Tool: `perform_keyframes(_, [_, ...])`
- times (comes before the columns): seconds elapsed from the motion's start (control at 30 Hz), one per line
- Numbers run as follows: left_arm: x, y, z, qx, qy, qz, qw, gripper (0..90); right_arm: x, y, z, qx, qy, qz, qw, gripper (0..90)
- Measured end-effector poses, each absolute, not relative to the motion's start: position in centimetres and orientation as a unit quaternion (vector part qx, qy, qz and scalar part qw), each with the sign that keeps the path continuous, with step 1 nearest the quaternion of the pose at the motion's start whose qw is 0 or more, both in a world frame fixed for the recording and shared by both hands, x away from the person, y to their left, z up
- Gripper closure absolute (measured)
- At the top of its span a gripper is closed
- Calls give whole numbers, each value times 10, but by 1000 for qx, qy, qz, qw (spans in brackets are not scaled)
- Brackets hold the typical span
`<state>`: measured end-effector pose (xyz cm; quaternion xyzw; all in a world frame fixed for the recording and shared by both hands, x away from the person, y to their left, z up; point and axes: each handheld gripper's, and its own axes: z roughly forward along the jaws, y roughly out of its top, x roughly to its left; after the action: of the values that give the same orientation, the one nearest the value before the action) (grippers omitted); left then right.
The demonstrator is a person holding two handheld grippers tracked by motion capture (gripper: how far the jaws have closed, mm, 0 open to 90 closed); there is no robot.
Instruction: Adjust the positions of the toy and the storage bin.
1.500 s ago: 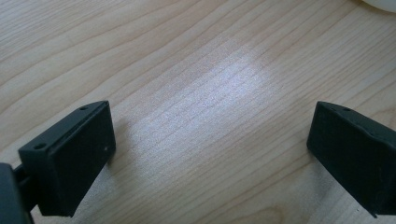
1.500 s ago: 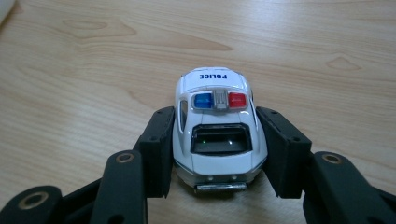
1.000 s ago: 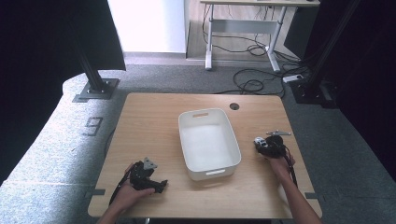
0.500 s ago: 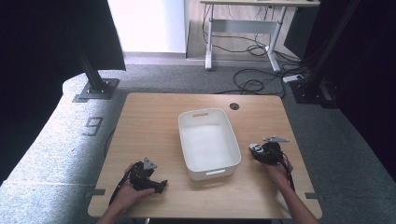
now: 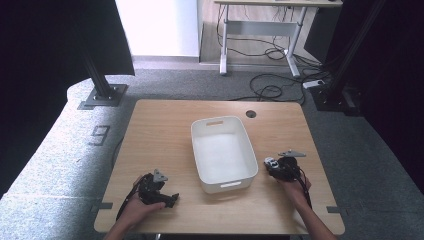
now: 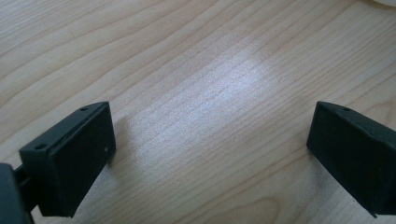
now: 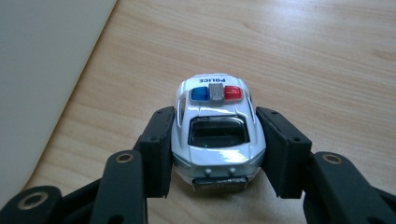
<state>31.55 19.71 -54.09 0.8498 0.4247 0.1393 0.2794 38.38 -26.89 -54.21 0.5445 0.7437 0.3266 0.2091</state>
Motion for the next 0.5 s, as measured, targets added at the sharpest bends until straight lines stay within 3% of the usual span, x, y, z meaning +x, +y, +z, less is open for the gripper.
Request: perform_keyframes(0.5, [315,197,-541,850,424,138,280,13,377,-261,-545,532,752,329,207,497])
